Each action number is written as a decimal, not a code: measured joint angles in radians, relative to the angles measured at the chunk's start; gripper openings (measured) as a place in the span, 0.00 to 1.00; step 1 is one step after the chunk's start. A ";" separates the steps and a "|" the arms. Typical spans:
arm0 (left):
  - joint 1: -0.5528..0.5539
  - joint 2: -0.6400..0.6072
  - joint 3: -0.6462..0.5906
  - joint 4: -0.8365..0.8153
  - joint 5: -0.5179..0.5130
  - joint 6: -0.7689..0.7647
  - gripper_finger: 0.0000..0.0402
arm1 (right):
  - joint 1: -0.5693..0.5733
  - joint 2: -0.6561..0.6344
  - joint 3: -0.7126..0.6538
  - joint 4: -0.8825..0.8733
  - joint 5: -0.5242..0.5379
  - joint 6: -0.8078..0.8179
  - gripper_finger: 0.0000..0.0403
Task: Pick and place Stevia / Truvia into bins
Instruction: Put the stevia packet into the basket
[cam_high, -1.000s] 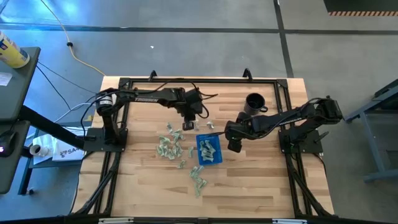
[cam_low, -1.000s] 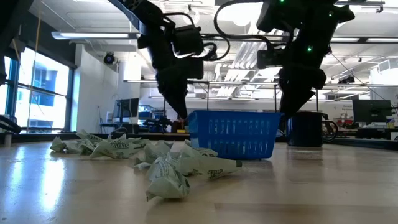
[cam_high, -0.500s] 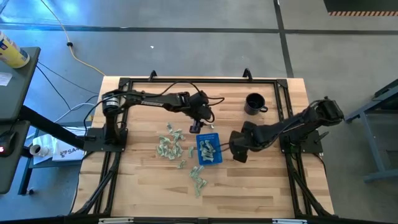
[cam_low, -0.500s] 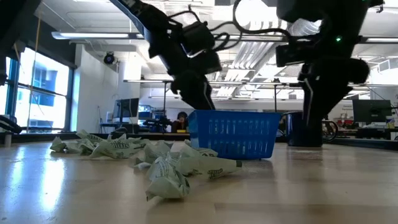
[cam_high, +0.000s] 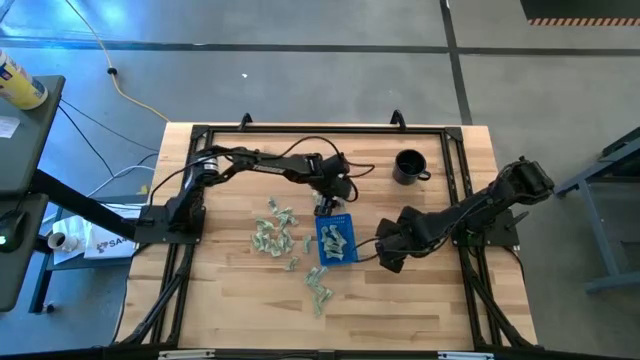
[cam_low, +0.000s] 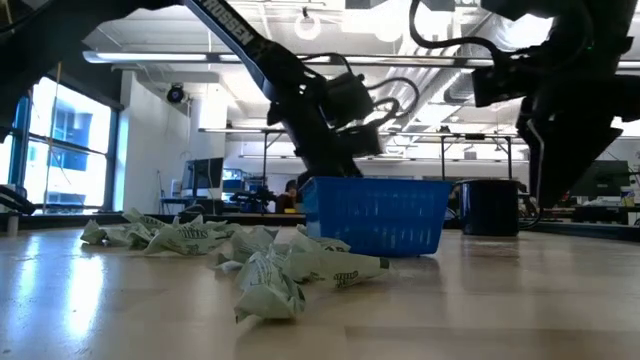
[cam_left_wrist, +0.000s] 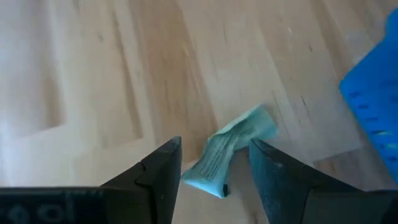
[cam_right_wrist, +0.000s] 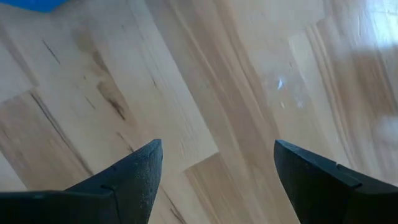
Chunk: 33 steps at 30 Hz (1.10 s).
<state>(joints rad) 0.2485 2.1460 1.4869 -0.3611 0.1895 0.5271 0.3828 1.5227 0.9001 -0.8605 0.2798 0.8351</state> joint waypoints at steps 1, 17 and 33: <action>-0.002 0.004 -0.001 -0.003 -0.014 0.002 0.55 | 0.004 0.000 0.000 -0.001 0.000 0.004 0.73; -0.001 0.016 0.039 -0.085 -0.114 0.027 0.09 | 0.013 0.000 0.000 -0.004 0.036 0.000 0.73; -0.056 -0.048 0.539 -0.646 -0.075 -0.320 0.05 | 0.024 0.000 0.000 -0.007 0.173 -0.112 0.73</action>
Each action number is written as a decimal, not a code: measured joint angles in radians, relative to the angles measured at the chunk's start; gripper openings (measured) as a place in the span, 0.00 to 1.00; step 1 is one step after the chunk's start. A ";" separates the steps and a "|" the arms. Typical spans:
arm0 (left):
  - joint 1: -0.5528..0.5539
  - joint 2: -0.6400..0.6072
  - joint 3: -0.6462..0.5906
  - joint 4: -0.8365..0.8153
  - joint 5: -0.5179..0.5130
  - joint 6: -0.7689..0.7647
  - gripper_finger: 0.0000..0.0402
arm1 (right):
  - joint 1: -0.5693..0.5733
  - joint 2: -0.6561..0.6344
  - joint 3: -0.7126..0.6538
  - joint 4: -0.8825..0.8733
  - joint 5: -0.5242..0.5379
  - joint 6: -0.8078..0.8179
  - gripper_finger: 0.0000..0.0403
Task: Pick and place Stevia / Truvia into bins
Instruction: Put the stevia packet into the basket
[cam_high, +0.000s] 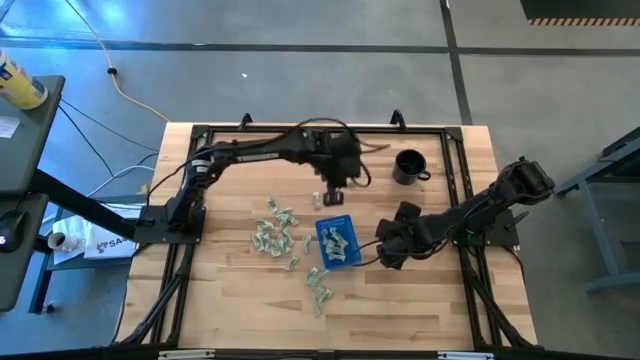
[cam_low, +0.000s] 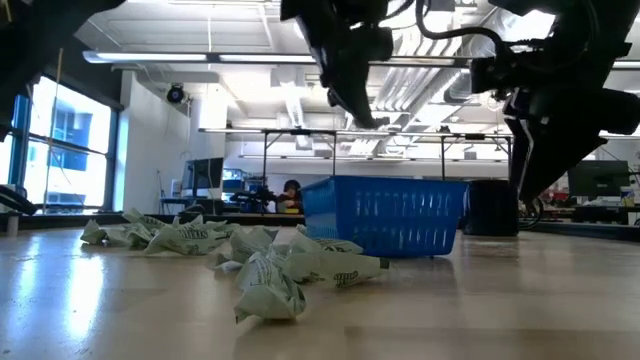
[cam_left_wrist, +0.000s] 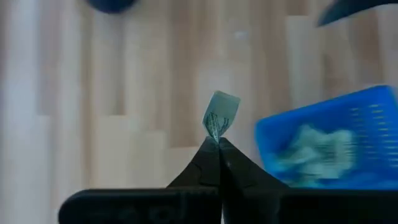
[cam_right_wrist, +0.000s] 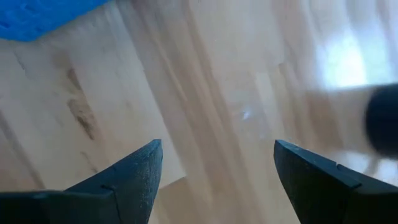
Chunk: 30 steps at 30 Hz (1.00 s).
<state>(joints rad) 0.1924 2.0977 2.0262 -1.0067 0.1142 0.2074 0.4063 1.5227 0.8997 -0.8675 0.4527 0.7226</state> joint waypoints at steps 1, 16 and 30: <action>-0.016 -0.002 -0.006 -0.010 -0.013 -0.023 0.06 | 0.006 -0.003 -0.005 -0.004 0.013 -0.011 0.73; -0.258 -0.006 -0.308 0.115 -0.092 -0.233 0.12 | 0.090 -0.227 -0.210 0.046 -0.078 0.227 0.73; -0.257 -0.136 -0.214 -0.198 -0.280 -0.377 0.58 | -0.087 -0.227 -0.119 0.111 -0.173 0.100 0.73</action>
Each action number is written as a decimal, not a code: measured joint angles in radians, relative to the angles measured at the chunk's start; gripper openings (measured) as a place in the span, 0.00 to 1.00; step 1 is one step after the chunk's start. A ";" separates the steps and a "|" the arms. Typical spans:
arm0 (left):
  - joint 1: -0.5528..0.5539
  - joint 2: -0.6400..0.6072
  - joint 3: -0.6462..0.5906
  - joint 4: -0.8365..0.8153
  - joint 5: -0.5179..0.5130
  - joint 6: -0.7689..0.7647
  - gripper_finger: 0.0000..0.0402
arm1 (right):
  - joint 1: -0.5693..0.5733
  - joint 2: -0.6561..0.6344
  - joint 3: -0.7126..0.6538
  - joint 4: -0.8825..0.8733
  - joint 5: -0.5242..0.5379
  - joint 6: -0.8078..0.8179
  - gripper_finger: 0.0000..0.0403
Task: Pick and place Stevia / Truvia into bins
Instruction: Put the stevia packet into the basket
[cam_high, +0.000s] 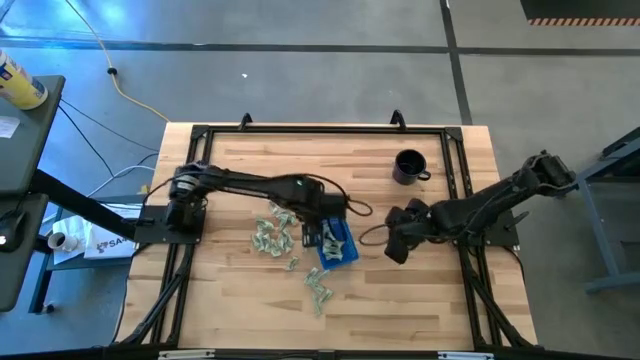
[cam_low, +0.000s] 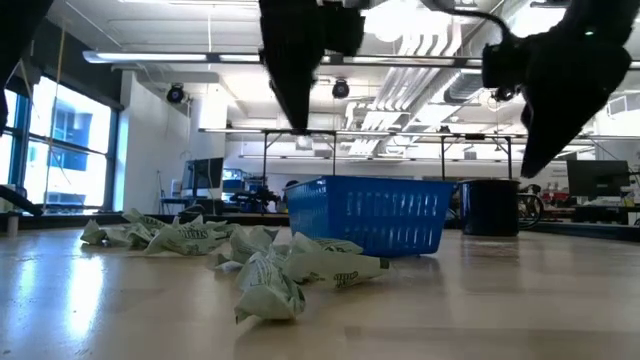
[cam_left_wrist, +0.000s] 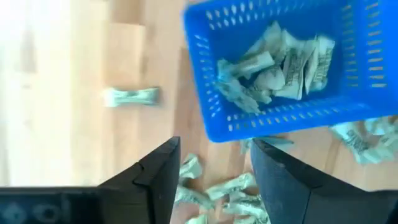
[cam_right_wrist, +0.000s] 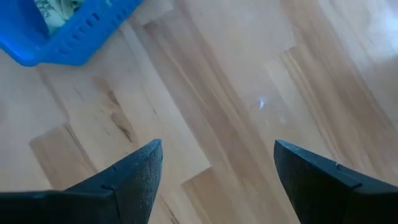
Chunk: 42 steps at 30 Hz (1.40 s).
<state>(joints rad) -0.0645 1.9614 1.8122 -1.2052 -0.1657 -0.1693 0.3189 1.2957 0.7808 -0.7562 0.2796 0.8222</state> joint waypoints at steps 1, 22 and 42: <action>0.007 -0.026 0.000 -0.003 -0.008 -0.009 0.57 | -0.021 0.000 0.002 0.000 -0.024 -0.022 0.73; 0.306 -0.121 -0.535 0.571 0.227 -0.771 0.66 | -0.342 0.000 0.003 -0.025 0.003 -0.247 0.73; 0.213 0.019 -0.536 0.718 0.028 -0.778 0.57 | -0.365 0.000 0.003 0.029 0.036 -0.194 0.73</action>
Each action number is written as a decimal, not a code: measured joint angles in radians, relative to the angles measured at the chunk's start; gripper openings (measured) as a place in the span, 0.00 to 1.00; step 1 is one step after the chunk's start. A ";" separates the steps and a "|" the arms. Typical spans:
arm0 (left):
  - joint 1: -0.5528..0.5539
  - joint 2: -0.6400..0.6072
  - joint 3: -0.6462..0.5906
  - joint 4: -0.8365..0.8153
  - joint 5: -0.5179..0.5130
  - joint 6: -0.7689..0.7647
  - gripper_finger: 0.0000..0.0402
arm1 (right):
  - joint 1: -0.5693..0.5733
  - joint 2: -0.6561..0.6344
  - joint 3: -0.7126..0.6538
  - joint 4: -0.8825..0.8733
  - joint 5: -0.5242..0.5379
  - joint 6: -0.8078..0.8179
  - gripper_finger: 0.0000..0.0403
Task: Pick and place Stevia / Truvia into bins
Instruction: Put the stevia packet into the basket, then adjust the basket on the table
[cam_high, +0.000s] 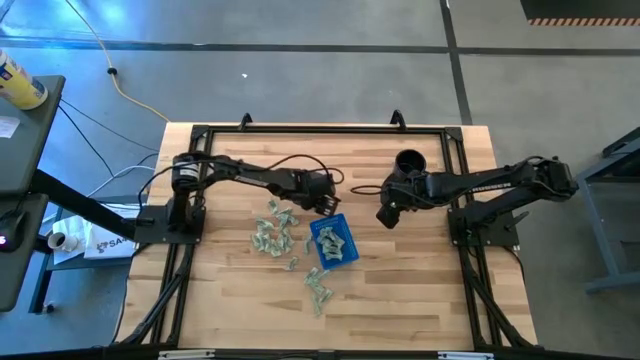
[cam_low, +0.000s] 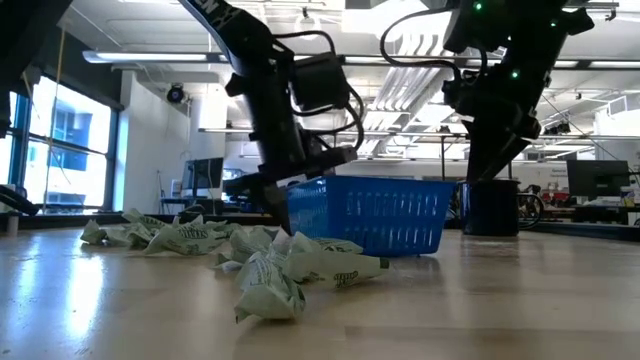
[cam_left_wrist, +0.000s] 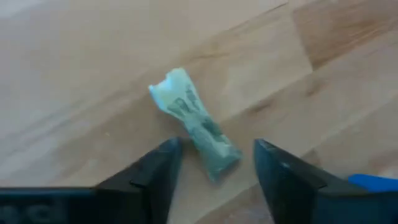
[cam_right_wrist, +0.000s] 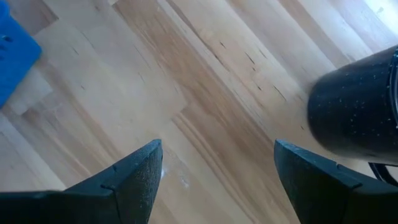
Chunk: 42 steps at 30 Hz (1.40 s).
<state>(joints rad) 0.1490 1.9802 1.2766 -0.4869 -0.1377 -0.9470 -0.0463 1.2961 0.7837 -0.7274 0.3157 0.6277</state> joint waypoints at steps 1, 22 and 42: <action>0.000 0.000 -0.001 -0.003 -0.015 0.023 0.51 | 0.000 0.000 0.000 0.000 -0.001 0.000 0.73; 0.046 -0.290 0.138 -0.193 0.622 0.813 0.06 | 0.042 0.000 0.000 -0.004 -0.037 -0.112 0.73; -0.127 -0.095 0.200 -0.328 0.294 0.652 0.38 | 0.043 0.000 -0.001 -0.015 -0.027 -0.214 0.73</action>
<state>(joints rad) 0.0223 1.8851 1.4763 -0.8146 0.1564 -0.2952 -0.0036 1.2964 0.7826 -0.7422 0.2890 0.4134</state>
